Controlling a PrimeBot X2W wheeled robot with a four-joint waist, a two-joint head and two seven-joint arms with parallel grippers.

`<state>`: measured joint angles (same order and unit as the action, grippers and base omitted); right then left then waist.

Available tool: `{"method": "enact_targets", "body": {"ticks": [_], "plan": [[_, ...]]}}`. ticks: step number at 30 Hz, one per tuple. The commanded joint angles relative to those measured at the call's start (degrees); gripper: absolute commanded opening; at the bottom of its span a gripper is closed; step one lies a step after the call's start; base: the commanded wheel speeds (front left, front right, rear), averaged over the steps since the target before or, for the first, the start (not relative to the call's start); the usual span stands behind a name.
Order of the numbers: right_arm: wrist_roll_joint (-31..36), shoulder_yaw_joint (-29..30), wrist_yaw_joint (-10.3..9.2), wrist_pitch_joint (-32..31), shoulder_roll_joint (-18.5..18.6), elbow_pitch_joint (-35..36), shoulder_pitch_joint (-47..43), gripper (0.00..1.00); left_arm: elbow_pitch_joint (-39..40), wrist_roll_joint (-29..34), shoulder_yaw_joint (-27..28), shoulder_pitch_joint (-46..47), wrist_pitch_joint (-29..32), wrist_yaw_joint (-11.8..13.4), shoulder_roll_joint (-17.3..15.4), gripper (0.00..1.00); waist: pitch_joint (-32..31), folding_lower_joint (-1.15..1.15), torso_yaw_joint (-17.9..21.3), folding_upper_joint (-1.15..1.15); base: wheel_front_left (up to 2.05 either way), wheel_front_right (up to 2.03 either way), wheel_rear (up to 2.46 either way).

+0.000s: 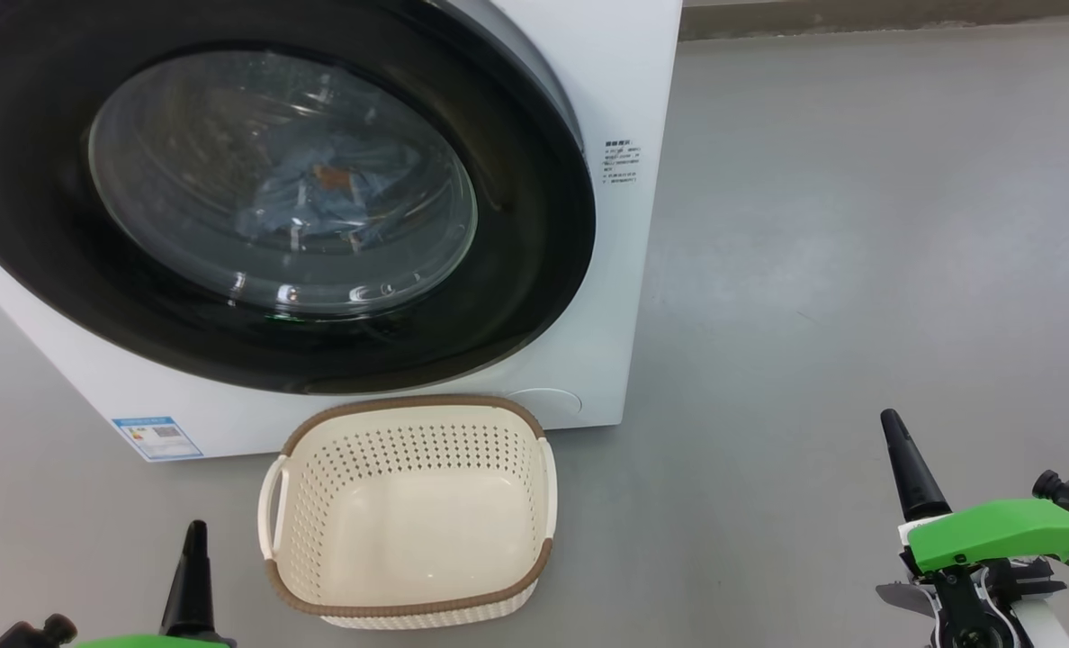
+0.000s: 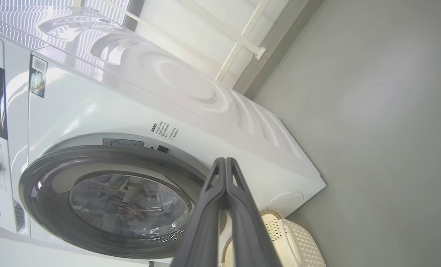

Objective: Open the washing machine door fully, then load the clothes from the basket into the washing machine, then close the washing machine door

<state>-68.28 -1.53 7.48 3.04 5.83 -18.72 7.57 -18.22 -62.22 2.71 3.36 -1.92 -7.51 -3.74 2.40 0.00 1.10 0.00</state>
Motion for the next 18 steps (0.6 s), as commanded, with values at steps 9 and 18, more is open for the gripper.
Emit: {"method": "enact_targets", "body": {"ticks": [9, 18], "plan": [[-5.17, 0.86, 0.01, -1.54, 0.16, 2.3, -0.05, 0.0, 2.18, -5.97, 1.89, 2.45, 1.75, 0.05, -0.09, 0.0, -0.43, 0.0, -0.21, 0.0, 0.0, 0.0, 0.0], [-9.78, 2.05, 0.01, -3.0, -0.21, 2.79, -0.3, 0.0, 2.53, -11.37, 2.35, 2.63, 3.27, 0.04, 0.12, 0.0, -0.87, 0.0, -0.41, 0.0, 0.0, 0.0, 0.0]]}}
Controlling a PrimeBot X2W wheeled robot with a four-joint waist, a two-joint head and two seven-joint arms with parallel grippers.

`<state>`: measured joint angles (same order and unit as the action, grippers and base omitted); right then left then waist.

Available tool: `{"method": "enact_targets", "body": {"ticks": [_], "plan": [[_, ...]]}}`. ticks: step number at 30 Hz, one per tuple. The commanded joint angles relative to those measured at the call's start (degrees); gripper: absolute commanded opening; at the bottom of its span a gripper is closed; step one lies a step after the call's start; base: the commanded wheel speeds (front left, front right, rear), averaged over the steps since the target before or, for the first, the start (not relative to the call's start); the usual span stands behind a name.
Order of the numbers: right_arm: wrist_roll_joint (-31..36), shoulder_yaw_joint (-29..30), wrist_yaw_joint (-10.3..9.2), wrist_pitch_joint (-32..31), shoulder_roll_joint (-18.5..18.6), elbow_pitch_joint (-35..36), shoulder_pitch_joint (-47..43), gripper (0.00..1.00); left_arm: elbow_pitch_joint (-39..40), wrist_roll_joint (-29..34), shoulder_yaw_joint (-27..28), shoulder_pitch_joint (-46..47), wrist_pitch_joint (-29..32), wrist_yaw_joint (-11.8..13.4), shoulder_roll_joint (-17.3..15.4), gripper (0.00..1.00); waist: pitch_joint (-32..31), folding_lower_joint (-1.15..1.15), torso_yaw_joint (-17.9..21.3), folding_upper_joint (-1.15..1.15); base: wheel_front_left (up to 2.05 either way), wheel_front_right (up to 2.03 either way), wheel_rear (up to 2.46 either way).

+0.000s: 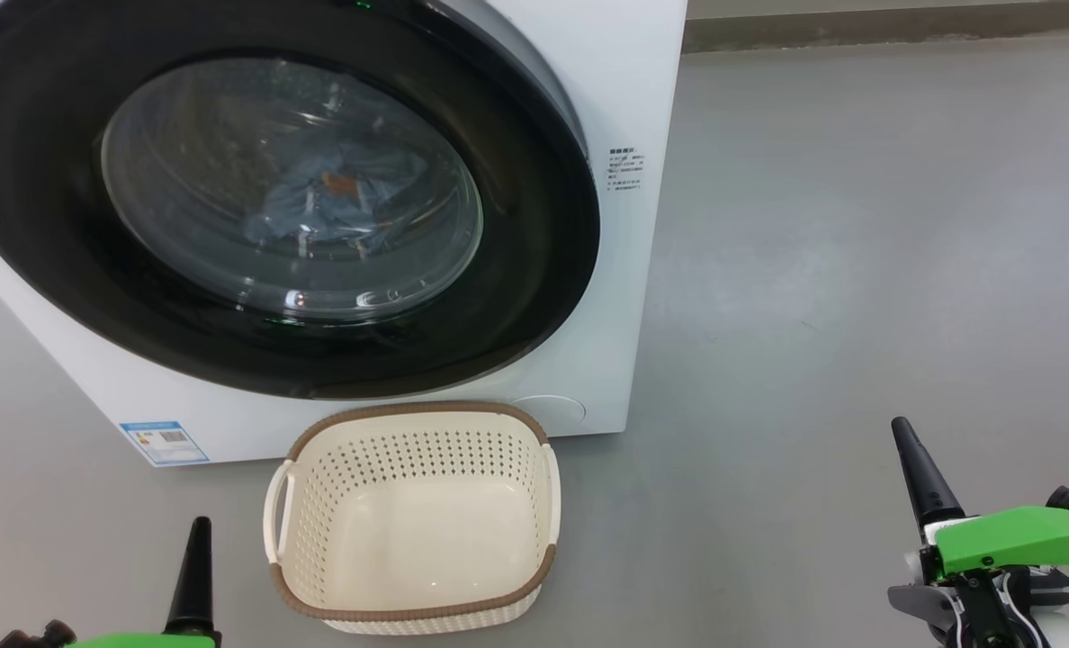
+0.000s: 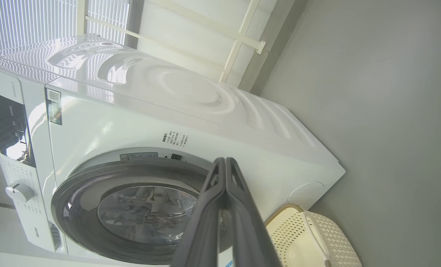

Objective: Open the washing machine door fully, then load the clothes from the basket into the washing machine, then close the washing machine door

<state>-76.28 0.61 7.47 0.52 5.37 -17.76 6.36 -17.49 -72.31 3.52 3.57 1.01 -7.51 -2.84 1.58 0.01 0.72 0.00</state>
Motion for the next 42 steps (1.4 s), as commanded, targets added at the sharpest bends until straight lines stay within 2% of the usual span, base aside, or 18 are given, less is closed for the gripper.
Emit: {"method": "enact_targets", "body": {"ticks": [1, 31, 42], "plan": [[-2.28, 0.04, 0.02, -0.64, 0.21, 1.89, 0.88, 0.0, 1.83, -1.89, 1.59, 2.45, 0.52, 0.04, -0.75, 0.0, -0.1, 0.0, -0.05, 0.0, 0.0, 0.0, 0.0], [-17.45, 4.06, 0.02, -5.52, -1.1, 3.51, 0.06, 0.0, 2.99, -19.77, 3.11, 3.06, 5.55, 0.04, -0.04, 0.0, -1.55, 0.0, -0.72, 0.0, 0.0, 0.0, 0.0], [-17.35, 4.18, 0.02, -5.61, -1.18, 3.5, 0.07, 0.0, 2.98, -19.77, 3.11, 3.06, 5.55, 0.03, -0.04, 0.0, -1.55, -0.01, -0.72, 0.0, 0.0, 0.0, 0.0]]}}
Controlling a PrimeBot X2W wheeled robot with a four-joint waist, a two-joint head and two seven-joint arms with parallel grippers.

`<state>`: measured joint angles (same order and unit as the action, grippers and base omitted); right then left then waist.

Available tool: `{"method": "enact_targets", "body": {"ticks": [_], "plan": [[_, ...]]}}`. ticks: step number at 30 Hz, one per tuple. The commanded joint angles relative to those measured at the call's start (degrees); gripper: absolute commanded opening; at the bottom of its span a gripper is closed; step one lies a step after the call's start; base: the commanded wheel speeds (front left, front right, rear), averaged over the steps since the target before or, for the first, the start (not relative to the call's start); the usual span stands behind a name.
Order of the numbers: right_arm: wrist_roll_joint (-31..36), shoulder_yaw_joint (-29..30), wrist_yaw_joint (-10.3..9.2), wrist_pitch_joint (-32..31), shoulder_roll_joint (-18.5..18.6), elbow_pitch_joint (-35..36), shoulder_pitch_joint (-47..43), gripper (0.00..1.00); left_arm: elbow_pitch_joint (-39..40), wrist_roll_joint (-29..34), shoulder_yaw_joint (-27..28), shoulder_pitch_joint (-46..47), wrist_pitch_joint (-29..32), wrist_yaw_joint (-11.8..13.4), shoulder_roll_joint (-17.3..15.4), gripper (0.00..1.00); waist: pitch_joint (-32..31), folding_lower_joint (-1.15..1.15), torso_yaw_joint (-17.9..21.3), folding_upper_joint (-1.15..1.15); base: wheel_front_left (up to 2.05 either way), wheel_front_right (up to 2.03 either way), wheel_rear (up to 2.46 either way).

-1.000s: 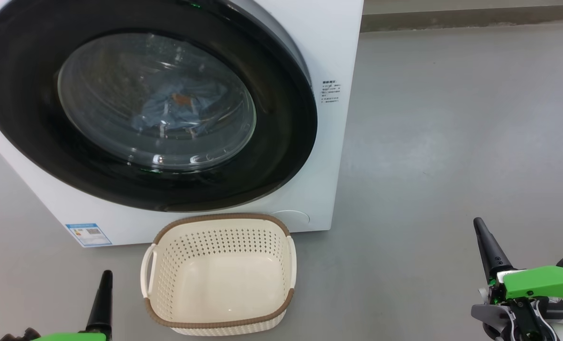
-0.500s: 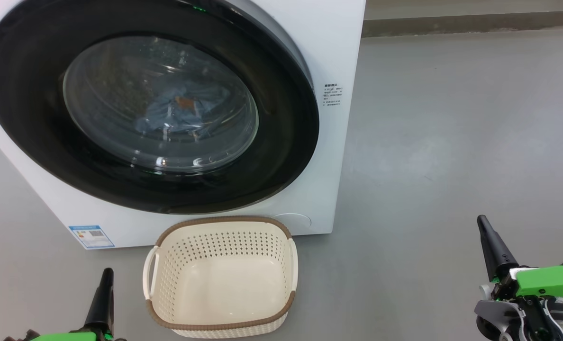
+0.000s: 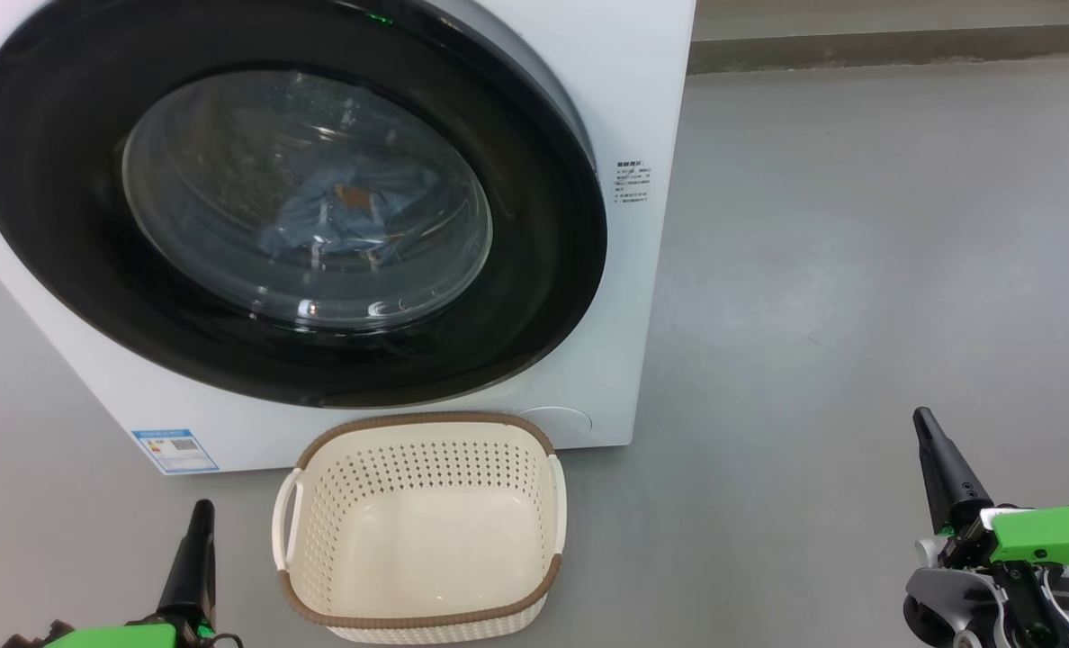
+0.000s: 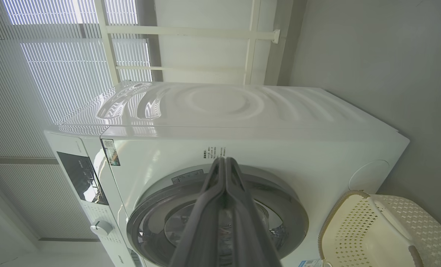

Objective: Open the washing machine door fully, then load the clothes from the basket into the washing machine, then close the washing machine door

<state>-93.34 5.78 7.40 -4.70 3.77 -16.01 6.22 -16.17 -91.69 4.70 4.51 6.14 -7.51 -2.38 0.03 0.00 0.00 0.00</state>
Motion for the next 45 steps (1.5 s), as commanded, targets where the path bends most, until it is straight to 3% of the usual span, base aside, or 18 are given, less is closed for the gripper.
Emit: {"method": "enact_targets", "body": {"ticks": [1, 45], "plan": [[-0.29, -0.99, 0.09, -0.4, 0.4, 1.75, 0.2, 0.0, 1.67, -0.39, 1.93, 2.12, 0.42, 0.03, -0.5, 0.0, 0.0, 0.0, 0.0, 0.0, 0.0, 0.0, 0.0], [0.04, -0.6, 0.09, -0.71, 0.12, 1.73, 0.24, 0.0, 1.69, -0.39, 1.93, 2.12, 0.42, 0.02, -0.5, 0.0, 0.0, 0.0, 0.0, 0.0, 0.0, 0.0, 0.0]]}}
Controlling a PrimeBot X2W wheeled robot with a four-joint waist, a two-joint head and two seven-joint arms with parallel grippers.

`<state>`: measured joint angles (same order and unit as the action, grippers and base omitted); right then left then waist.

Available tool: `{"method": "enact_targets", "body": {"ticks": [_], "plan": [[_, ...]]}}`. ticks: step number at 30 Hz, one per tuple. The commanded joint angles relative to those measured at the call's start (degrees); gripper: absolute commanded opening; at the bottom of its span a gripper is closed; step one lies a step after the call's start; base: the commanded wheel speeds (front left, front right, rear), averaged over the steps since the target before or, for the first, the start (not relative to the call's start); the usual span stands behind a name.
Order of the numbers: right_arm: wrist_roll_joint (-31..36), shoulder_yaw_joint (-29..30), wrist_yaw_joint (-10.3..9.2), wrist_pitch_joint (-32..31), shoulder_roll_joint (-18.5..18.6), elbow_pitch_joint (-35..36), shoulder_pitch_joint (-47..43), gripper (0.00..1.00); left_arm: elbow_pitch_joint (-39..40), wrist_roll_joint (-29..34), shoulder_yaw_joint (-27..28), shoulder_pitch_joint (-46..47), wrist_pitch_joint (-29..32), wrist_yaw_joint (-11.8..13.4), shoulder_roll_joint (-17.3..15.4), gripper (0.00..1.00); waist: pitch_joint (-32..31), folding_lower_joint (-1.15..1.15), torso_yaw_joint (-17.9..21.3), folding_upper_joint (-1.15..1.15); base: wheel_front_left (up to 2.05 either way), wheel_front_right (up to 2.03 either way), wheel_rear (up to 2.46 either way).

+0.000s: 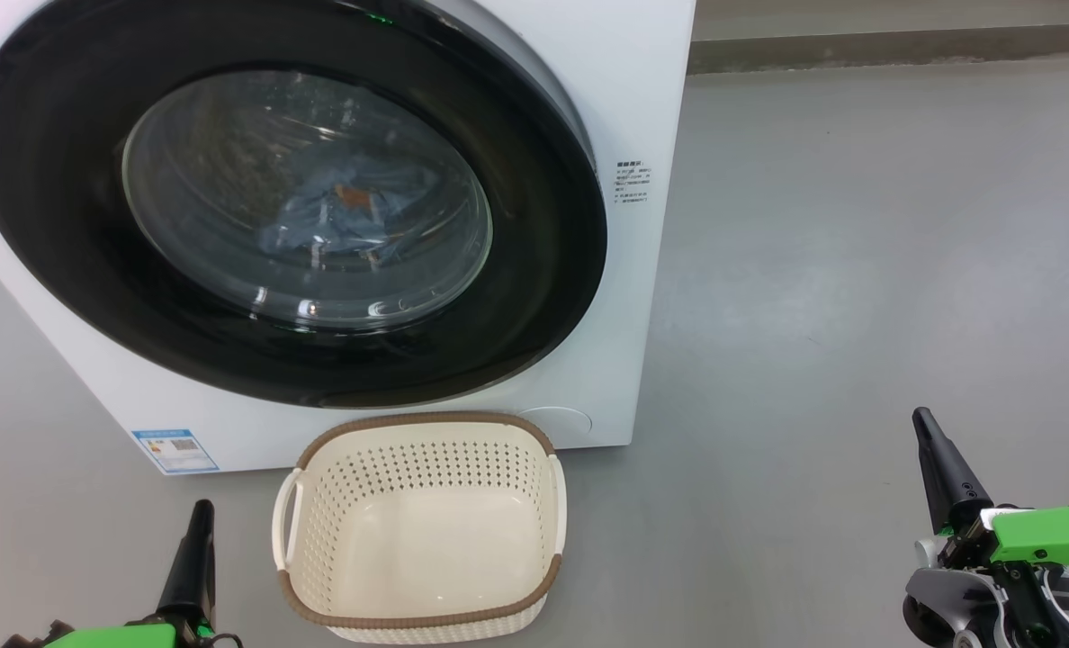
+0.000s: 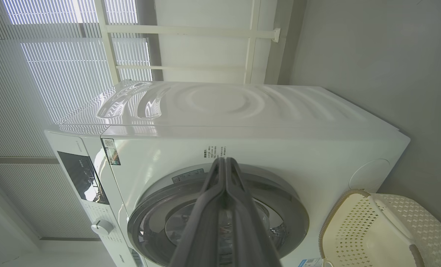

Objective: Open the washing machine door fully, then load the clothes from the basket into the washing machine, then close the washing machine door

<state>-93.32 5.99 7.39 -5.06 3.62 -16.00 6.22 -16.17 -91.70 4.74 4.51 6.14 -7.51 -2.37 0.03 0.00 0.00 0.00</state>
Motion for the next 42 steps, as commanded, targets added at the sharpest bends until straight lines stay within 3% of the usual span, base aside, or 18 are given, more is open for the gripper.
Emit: {"method": "enact_targets", "body": {"ticks": [1, 42], "plan": [[0.03, -0.8, 0.1, -0.36, 0.27, 1.71, 0.24, 0.0, 1.69, -0.38, 1.89, 2.12, 0.42, 0.02, -0.51, 0.0, 0.0, 0.0, 0.0, 0.0, 0.0, 0.0, 0.0], [0.3, -0.49, 0.1, -0.6, 0.05, 1.7, 0.27, 0.0, 1.75, -0.38, 1.89, 2.1, 0.42, 0.02, -0.51, 0.0, 0.0, 0.0, 0.0, 0.0, 0.0, 0.0, 0.0]]}}
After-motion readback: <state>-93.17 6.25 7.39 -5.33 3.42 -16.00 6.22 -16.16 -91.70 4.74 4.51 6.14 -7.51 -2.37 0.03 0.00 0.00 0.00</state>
